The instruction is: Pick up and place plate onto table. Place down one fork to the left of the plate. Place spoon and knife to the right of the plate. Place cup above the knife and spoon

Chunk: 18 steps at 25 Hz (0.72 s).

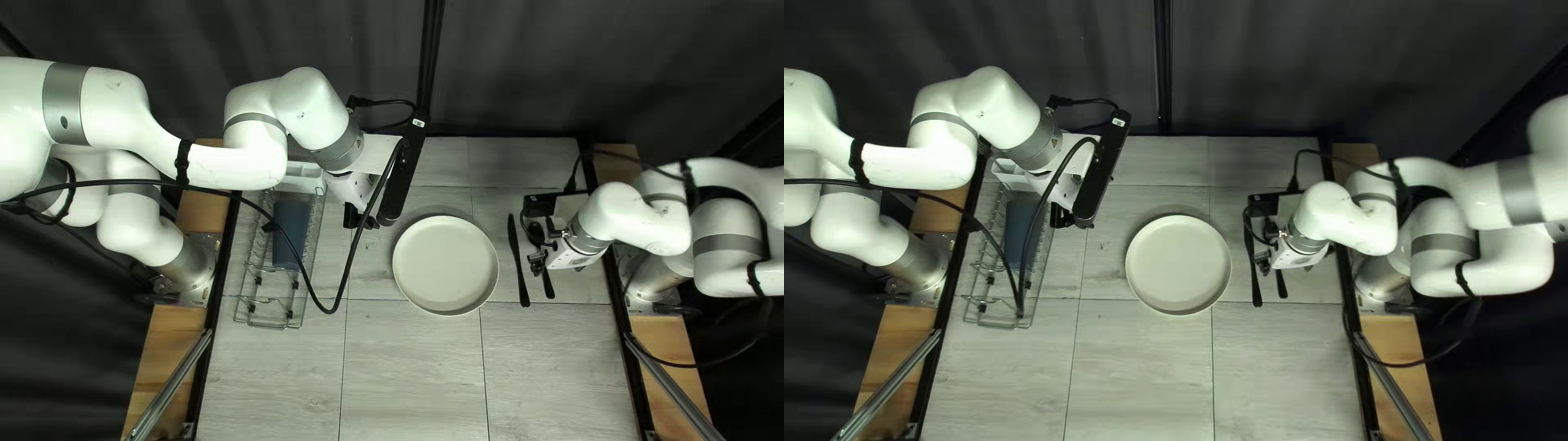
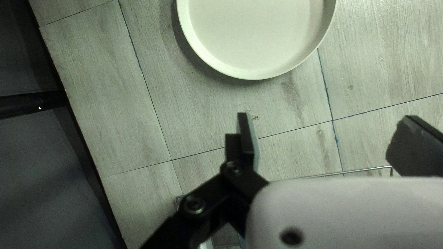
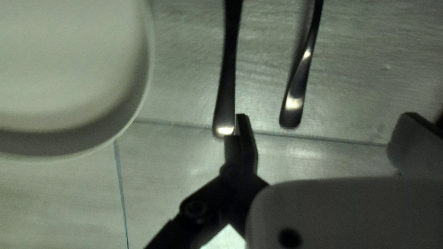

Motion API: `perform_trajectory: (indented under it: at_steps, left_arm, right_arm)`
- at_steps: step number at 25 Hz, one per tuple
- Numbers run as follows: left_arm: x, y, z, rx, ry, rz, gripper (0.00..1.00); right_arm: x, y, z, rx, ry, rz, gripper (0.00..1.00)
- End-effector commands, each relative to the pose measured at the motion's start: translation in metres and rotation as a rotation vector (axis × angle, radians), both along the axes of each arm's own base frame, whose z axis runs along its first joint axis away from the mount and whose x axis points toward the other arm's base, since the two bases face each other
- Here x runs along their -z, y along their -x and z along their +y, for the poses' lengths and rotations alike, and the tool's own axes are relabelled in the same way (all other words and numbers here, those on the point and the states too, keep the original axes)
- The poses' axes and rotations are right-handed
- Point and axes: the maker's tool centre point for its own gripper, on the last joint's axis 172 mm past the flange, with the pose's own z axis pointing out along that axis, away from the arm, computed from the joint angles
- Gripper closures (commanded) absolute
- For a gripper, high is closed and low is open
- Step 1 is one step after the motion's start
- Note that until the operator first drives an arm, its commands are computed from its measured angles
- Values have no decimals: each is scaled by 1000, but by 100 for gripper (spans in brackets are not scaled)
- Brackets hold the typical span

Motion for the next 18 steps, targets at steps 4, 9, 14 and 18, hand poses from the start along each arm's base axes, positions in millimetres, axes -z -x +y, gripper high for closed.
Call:
perform_trajectory:
  at_steps: [4, 9, 14, 18]
  left_arm:
    - [0, 0, 0, 0, 0, 0, 0]
    - [-43, 34, 25, -63, -110, 17, 0]
    - [-70, 81, 67, -65, -174, 80, 0]
    - [-79, 91, 69, -85, -178, 90, 0]
  right_arm:
    - [-5, -1, 0, -21, 12, -3, 0]
    - [-41, 6, -22, -166, 34, -59, 0]
    - [-59, 6, -31, -237, 54, -87, 0]
    - [-59, 6, -31, -237, 54, -87, 0]
